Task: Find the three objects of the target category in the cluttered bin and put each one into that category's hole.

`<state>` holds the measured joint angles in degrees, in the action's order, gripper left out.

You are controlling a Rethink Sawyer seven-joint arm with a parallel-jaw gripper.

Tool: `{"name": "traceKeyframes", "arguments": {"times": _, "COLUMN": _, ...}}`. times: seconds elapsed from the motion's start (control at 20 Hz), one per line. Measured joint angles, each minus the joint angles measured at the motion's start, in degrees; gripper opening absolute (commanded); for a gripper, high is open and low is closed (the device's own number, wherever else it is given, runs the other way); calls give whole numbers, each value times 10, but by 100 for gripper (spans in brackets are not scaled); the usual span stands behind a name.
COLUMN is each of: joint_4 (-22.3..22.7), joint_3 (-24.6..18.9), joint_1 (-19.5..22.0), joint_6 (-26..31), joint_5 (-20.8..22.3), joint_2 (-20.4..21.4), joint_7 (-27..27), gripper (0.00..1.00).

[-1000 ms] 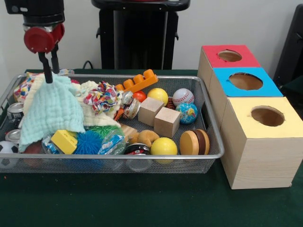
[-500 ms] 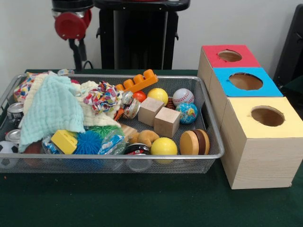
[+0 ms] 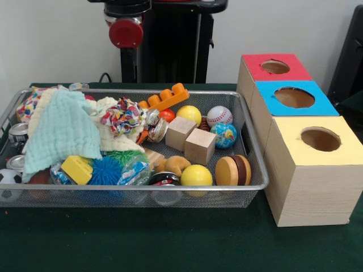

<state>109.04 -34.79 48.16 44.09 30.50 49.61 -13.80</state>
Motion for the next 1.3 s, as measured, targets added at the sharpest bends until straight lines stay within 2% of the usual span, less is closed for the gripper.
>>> {"name": "traceKeyframes", "arguments": {"times": 0.5, "joint_4": 3, "joint_3": 59, "joint_1": -5, "joint_6": -53, "joint_5": 24, "joint_2": -7, "joint_7": 0, "gripper": 100}}
{"name": "traceKeyframes", "arguments": {"times": 0.75, "joint_4": 3, "joint_3": 76, "joint_1": -9, "joint_6": -59, "joint_5": 24, "joint_2": -7, "joint_7": 0, "gripper": 100}}
{"name": "traceKeyframes", "arguments": {"times": 0.95, "joint_4": 3, "joint_3": 86, "joint_1": -21, "joint_6": -59, "joint_5": 2, "joint_2": -7, "joint_7": 0, "gripper": 100}}
{"name": "traceKeyframes", "arguments": {"times": 1.3, "joint_4": 3, "joint_3": 101, "joint_1": -81, "joint_6": -62, "joint_5": -40, "joint_2": -10, "joint_7": 0, "gripper": 100}}
